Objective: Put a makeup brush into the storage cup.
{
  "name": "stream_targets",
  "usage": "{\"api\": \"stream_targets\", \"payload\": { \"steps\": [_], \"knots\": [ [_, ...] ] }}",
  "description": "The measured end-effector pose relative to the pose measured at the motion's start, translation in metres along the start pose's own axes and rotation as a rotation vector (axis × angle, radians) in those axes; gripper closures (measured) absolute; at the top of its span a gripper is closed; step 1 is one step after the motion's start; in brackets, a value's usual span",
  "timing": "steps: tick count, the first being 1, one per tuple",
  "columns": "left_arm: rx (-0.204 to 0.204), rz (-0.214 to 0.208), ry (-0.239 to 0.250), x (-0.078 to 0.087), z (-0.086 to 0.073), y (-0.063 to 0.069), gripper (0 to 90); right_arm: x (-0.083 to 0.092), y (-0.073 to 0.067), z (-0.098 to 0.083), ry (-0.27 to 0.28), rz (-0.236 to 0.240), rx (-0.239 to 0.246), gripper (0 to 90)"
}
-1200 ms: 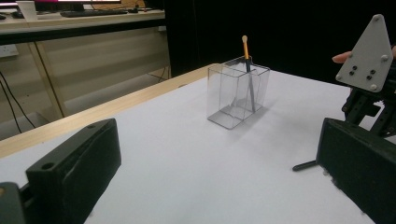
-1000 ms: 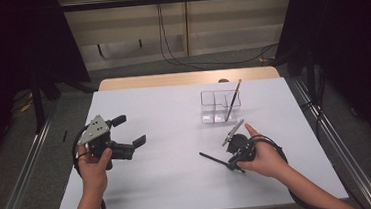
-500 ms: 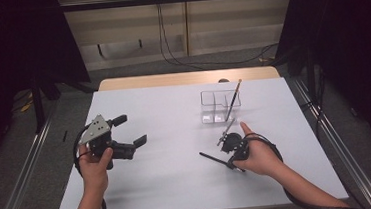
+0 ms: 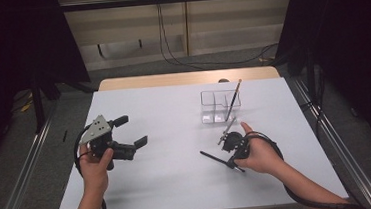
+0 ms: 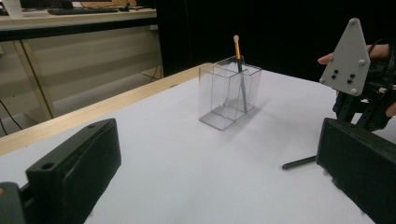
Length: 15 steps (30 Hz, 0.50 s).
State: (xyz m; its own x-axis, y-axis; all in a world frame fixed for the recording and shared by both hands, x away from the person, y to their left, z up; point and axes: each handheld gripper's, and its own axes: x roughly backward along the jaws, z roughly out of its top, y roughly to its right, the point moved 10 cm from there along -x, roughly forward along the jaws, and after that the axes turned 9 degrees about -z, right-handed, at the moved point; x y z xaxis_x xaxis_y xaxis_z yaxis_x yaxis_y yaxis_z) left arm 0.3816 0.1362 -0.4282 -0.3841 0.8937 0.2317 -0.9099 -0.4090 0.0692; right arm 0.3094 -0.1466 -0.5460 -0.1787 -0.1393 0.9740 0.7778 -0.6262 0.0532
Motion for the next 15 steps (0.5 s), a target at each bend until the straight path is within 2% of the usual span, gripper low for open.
{"api": "stream_targets", "payload": {
  "steps": [8, 15],
  "knots": [
    [0.013, -0.023, -0.007, -0.002, -0.002, 0.003, 0.0, 0.006, -0.003, 0.009, 0.055, 0.031, 0.021, 84.8],
    [0.018, -0.044, -0.014, -0.006, -0.002, 0.007, 0.0, 0.013, -0.005, 0.019, 0.087, 0.045, 0.067, 84.8]
  ]
}}
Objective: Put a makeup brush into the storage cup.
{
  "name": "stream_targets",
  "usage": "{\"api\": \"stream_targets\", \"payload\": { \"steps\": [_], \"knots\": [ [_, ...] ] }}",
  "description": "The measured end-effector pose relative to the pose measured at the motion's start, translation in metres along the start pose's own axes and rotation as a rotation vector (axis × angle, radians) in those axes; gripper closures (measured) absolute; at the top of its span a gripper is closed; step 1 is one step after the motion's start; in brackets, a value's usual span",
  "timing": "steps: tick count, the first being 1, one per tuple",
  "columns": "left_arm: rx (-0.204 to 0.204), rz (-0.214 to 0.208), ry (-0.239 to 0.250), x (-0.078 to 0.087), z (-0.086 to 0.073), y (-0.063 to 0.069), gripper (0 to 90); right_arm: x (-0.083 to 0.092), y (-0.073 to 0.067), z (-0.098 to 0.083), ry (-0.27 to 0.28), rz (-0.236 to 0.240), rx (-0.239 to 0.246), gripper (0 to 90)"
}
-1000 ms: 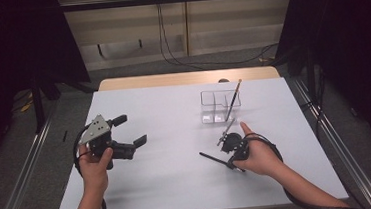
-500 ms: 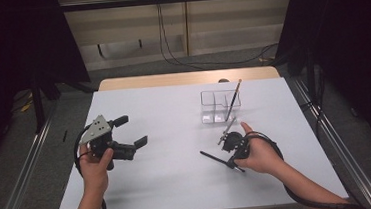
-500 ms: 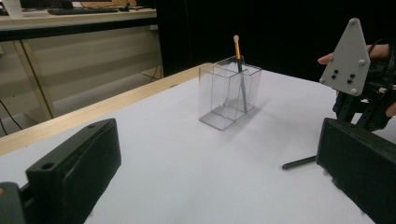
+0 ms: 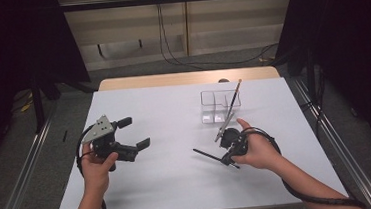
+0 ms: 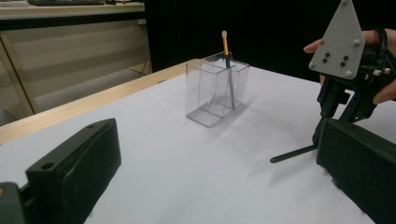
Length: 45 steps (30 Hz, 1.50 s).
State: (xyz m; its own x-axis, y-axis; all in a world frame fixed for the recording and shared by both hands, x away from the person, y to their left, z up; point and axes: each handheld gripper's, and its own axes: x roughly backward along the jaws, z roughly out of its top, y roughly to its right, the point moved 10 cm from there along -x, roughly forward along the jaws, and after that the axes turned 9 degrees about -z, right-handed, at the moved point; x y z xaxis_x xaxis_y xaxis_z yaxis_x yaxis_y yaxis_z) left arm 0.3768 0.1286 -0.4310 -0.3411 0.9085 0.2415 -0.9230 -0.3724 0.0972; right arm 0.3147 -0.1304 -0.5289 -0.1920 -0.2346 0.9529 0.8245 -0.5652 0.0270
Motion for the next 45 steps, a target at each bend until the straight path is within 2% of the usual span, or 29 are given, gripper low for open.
{"api": "stream_targets", "payload": {
  "steps": [3, 7, 11, 12, 18, 19, 21, 24, 27, 29, 30, 32, 33, 39, 41, 43, 44, 45],
  "knots": [
    [0.003, -0.001, 0.0, 0.0, 0.0, 0.001, 0.0, 0.001, -0.002, 0.005, 0.008, 0.007, 0.011, 84.8],
    [0.006, 0.0, 0.004, 0.001, 0.0, 0.001, 0.0, 0.003, -0.005, 0.012, 0.014, 0.006, 0.055, 84.8],
    [0.004, -0.005, -0.001, 0.001, 0.0, 0.001, 0.0, 0.005, -0.012, 0.022, 0.028, 0.02, 0.058, 84.8],
    [0.002, -0.007, -0.003, 0.0, -0.001, 0.001, 0.0, 0.006, -0.012, 0.023, 0.027, 0.021, 0.076, 84.8],
    [0.007, -0.012, -0.009, -0.001, -0.001, 0.002, 0.0, 0.007, -0.018, 0.035, 0.045, 0.032, 0.099, 84.8],
    [0.007, -0.014, -0.011, -0.001, -0.001, 0.002, 0.0, 0.007, -0.018, 0.036, 0.044, 0.034, 0.12, 84.8],
    [0.018, -0.018, -0.011, -0.002, -0.002, 0.002, 0.0, 0.007, -0.021, 0.039, 0.047, 0.037, 0.121, 84.7],
    [0.018, -0.018, -0.023, -0.004, -0.003, 0.002, 0.0, 0.008, -0.022, 0.041, 0.047, 0.04, 0.136, 84.7],
    [0.023, -0.016, -0.041, -0.007, -0.004, 0.003, 0.0, 0.009, -0.024, 0.043, 0.051, 0.048, 0.132, 84.8],
    [0.039, -0.008, -0.058, -0.01, -0.005, 0.003, 0.0, 0.009, -0.023, 0.043, 0.052, 0.048, 0.152, 84.7],
    [0.059, -0.022, -0.065, -0.012, -0.005, 0.005, 0.0, 0.01, -0.025, 0.044, 0.052, 0.05, 0.132, 84.7],
    [0.107, -0.031, -0.077, -0.016, -0.005, 0.006, 0.0, 0.01, -0.025, 0.045, 0.051, 0.053, 0.141, 84.7],
    [0.113, -0.031, -0.092, -0.019, -0.007, 0.008, 0.0, 0.01, -0.024, 0.046, 0.056, 0.051, 0.148, 84.7],
    [0.098, -0.059, -0.176, -0.029, -0.016, 0.015, 0.0, 0.011, -0.025, 0.047, 0.052, 0.048, 0.16, 84.7],
    [0.111, -0.093, -0.19, -0.031, -0.017, 0.018, 0.0, 0.012, -0.024, 0.047, 0.044, 0.051, 0.162, 84.7],
    [0.098, -0.133, -0.193, -0.033, -0.016, 0.022, 0.0, 0.012, -0.024, 0.049, 0.051, 0.049, 0.158, 84.7],
    [0.111, -0.137, -0.203, -0.034, -0.017, 0.023, 0.0, 0.013, -0.023, 0.048, 0.049, 0.051, 0.167, 84.7],
    [0.107, -0.141, -0.214, -0.036, -0.017, 0.023, 0.0, 0.013, -0.023, 0.049, 0.05, 0.049, 0.166, 84.7]
  ]
}}
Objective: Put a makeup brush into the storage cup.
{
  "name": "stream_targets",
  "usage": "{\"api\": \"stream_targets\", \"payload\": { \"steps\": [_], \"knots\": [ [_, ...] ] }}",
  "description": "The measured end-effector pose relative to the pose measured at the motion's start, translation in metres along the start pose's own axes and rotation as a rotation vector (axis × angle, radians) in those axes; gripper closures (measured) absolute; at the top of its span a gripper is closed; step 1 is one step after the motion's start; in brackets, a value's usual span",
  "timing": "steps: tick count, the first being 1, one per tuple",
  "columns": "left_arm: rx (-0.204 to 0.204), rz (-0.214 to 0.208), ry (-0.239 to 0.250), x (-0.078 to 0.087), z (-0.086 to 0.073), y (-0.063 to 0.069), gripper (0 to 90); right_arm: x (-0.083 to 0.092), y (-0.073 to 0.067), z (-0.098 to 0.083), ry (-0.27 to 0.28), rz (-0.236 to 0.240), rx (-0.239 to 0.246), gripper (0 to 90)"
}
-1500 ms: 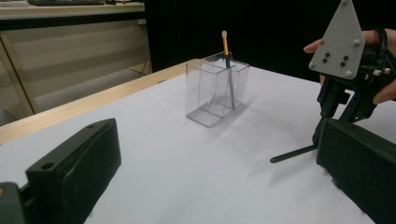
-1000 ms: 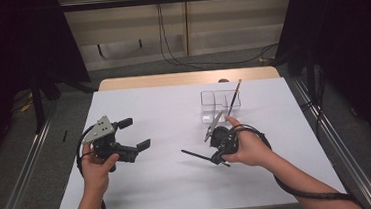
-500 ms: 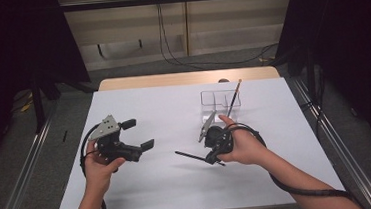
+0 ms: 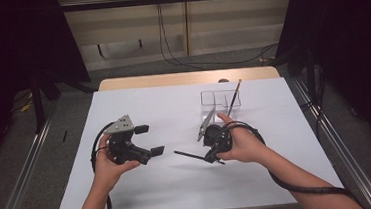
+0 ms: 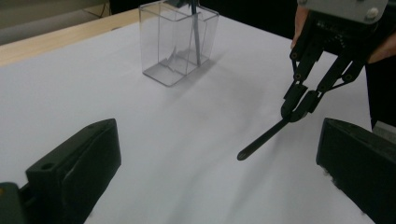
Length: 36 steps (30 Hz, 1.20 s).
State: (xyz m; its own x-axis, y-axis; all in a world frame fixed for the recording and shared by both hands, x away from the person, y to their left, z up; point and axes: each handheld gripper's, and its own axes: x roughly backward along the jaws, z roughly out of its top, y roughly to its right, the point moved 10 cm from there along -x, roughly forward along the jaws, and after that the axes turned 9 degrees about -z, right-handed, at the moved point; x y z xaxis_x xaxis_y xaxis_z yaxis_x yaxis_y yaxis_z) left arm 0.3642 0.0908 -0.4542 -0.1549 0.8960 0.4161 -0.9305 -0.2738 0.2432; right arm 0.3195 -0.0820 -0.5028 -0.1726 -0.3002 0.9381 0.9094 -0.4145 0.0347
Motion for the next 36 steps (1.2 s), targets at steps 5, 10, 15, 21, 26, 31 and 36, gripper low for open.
{"api": "stream_targets", "payload": {
  "steps": [5, 10, 15, 21, 26, 31, 36],
  "knots": [
    [0.005, -0.037, -0.049, -0.009, -0.004, 0.001, 0.0, 0.0, 0.002, -0.002, -0.016, -0.002, 0.006, 84.7],
    [-0.024, -0.067, -0.124, -0.017, -0.006, 0.005, 3.6, 0.0, 0.003, -0.003, -0.017, 0.0, 0.014, 84.7],
    [-0.061, -0.099, -0.209, -0.024, -0.007, 0.011, 4.9, 0.0, 0.002, 0.0, -0.013, 0.003, 0.022, 84.7],
    [-0.113, -0.114, -0.316, -0.035, -0.01, 0.016, 6.6, 0.0, -0.001, 0.003, -0.013, 0.007, 0.036, 84.7],
    [-0.157, -0.126, -0.387, -0.042, -0.013, 0.019, 11.1, 0.002, -0.001, 0.003, -0.017, 0.011, 0.056, 84.7],
    [-0.179, -0.143, -0.433, -0.046, -0.016, 0.021, 17.3, 0.002, -0.002, 0.004, -0.012, 0.02, 0.067, 84.7],
    [-0.203, -0.15, -0.455, -0.048, -0.017, 0.023, 29.2, 0.002, -0.004, 0.005, -0.019, 0.03, 0.071, 84.7]
  ]
}}
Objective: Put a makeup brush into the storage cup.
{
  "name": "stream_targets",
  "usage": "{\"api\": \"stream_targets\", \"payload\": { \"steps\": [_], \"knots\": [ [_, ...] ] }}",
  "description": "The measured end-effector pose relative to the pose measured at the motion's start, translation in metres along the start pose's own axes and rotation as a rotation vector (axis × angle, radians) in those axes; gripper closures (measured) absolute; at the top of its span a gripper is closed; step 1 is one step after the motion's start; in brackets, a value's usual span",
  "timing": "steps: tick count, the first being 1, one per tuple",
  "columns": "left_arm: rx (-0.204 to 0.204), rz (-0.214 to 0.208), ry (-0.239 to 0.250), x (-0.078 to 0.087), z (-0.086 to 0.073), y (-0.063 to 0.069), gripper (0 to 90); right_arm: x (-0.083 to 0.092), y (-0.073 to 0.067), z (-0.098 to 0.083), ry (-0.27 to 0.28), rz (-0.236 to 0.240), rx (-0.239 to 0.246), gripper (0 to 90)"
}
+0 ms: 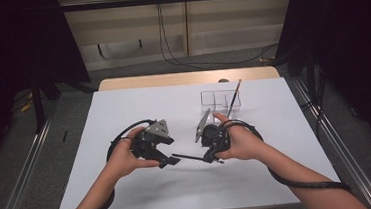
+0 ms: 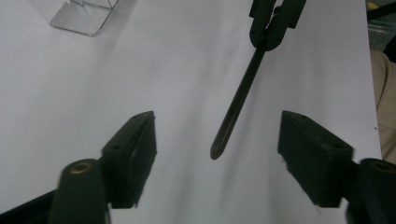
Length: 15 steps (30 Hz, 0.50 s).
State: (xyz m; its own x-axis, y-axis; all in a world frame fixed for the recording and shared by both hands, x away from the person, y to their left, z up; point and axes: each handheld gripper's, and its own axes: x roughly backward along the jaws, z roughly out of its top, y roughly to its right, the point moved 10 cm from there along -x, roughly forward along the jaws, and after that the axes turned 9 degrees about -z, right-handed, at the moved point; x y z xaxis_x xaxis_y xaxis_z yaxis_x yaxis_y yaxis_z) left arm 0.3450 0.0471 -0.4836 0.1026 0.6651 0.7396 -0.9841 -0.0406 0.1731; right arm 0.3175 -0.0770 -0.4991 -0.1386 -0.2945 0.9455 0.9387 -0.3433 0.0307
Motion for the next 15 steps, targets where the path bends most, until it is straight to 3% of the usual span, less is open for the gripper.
{"api": "stream_targets", "payload": {
  "steps": [2, 5, 7, 15],
  "knots": [
    [-0.012, -0.017, -0.008, 0.0003, 0.0003, 0.0018, 38.9, -0.0007, 0.0004, 0.0009, 0.005, -0.006, 0.01, 84.7],
    [-0.028, -0.014, -0.018, -0.0002, 0.0004, 0.0011, 44.4, -0.0014, 0.0002, 0.001, 0.0, -0.004, 0.027, 84.7],
    [-0.033, -0.043, -0.041, -0.0014, -0.0011, 0.0047, 52.5, -0.0019, 0.0, 0.0016, 0.001, -0.006, 0.029, 84.7],
    [-0.071, -0.069, -0.106, -0.008, -0.0026, 0.0085, 55.4, -0.0025, -0.0022, 0.0039, 0.012, 0.003, 0.045, 84.7]
  ]
}}
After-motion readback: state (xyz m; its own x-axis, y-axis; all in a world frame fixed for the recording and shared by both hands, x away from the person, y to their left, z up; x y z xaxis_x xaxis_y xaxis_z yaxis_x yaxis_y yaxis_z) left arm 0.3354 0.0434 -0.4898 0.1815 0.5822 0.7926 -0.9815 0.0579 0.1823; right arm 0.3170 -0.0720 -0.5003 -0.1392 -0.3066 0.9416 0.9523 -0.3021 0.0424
